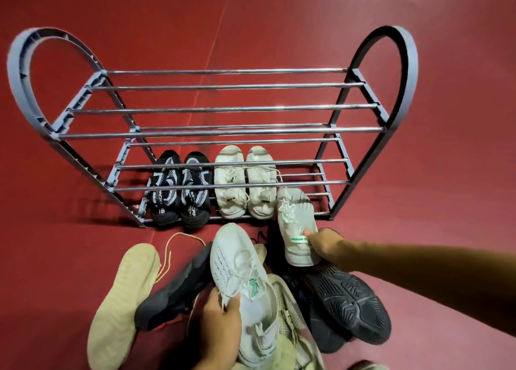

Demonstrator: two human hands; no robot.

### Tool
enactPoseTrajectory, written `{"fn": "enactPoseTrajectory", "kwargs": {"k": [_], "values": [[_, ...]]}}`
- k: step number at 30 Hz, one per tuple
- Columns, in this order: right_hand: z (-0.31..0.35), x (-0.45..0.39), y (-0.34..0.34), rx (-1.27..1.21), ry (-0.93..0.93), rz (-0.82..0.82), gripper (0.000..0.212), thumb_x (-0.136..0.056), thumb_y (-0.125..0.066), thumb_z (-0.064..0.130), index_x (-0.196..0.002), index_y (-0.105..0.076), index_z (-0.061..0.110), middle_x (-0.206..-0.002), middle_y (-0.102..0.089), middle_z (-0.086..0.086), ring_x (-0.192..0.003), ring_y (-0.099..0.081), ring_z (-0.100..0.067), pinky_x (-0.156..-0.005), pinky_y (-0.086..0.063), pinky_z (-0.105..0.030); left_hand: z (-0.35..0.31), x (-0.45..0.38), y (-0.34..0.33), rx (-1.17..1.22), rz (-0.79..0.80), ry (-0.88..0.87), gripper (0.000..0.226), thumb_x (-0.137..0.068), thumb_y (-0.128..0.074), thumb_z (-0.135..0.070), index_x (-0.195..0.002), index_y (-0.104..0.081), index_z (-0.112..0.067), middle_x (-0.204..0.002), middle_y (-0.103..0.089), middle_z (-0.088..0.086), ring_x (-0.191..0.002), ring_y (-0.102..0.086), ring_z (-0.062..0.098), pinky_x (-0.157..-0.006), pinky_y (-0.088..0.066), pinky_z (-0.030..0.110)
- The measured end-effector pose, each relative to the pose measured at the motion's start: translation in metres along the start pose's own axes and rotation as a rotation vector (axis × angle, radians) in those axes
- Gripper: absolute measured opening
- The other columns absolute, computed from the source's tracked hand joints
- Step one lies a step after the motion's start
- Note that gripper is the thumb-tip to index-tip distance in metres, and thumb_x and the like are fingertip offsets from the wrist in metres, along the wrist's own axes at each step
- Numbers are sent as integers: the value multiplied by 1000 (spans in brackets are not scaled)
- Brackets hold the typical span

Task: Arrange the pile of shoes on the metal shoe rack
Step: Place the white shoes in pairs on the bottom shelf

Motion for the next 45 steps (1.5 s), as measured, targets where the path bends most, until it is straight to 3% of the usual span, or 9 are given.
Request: {"fn": "enactPoseTrajectory", "kwargs": {"k": [6, 10, 18, 24, 28, 34, 40, 42, 45], "values": [[-19, -2, 21, -83, 123, 17, 40, -102, -49, 38, -110, -66, 3, -99, -73, -9, -87, -68, -27, -87, -56, -45, -52, -18, -19, 144, 167, -120, 32, -87, -66, -16, -119, -72, -18, -105, -77, -6, -100, -70, 19, -95, -54, 44], [-27, 8, 18, -176, 186, -54, 27, -105, -44, 30, -111, -63, 12, -100, -71, -6, -84, -64, -20, -80, -49, -32, -71, -42, -31, 177, 276, -47, 23, -89, -64, -10, -105, -76, -21, -95, -79, -8, -95, -72, 20, -89, -58, 49], [-48, 4, 18, -323, 81, -186, 39, -105, -46, 31, -124, -62, 1, -112, -71, -13, -101, -68, -31, -91, -54, -39, -68, -65, -38, 147, 338, 5, 23, -75, -64, -29, -93, -78, -23, -88, -80, -1, -89, -75, 28, -85, -59, 54], [-40, 0, 30, -237, 179, -206, 35, -102, -45, 41, -112, -65, 14, -102, -74, -5, -94, -70, -27, -91, -56, -47, -108, -86, -71, 151, 338, -38, 21, -88, -65, -18, -105, -76, -15, -96, -77, 3, -91, -71, 26, -87, -57, 42], [-35, -7, 36, -390, 154, -265, 27, -103, -48, 32, -111, -65, 12, -104, -74, -6, -94, -70, -24, -88, -57, -41, -143, -103, -105, 153, 283, -27, 8, -85, -66, -18, -85, -72, -13, -75, -67, 5, -70, -59, 23, -59, -42, 28], [-11, -31, 49, -482, 169, -302, 34, -101, -53, 37, -99, -71, 9, -89, -74, -3, -81, -69, -20, -78, -58, -36, -167, -123, -150, 173, 298, 127, 33, -81, -59, -20, -109, -68, -5, -109, -71, 12, -94, -65, 31, -77, -52, 32], [-2, -51, 60, -509, 129, -389, 66, -78, -53, 74, -122, -45, 25, -123, -57, -8, -108, -61, -31, -97, -52, -51, -160, -124, -163, 138, 233, 51, 30, -92, -63, -28, -112, -61, -6, -111, -65, 13, -96, -61, 29, -81, -46, 32], [-22, -48, 61, -562, 31, -332, 82, -63, -59, 83, -119, -42, 27, -125, -54, -8, -109, -62, -33, -95, -54, -53, -149, -105, -161, 18, 154, -76, 45, -91, -63, -36, -120, -54, -2, -125, -60, 17, -111, -58, 35, -93, -46, 38], [-48, -32, 48, -503, -70, -73, 81, -70, -79, 58, -128, -35, 23, -116, -62, -6, -102, -66, -28, -89, -58, -46, -125, -82, -152, -44, 185, -19, 61, -87, -65, -51, -126, -52, -7, -130, -58, 12, -119, -56, 35, -95, -43, 37]]}}
Point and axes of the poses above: each hand's wrist, its own x-axis away from the middle knuckle, its own y-axis out of the back of the hand, z = x × y, the point moved 1 cm from there along -x, towards the middle knuckle
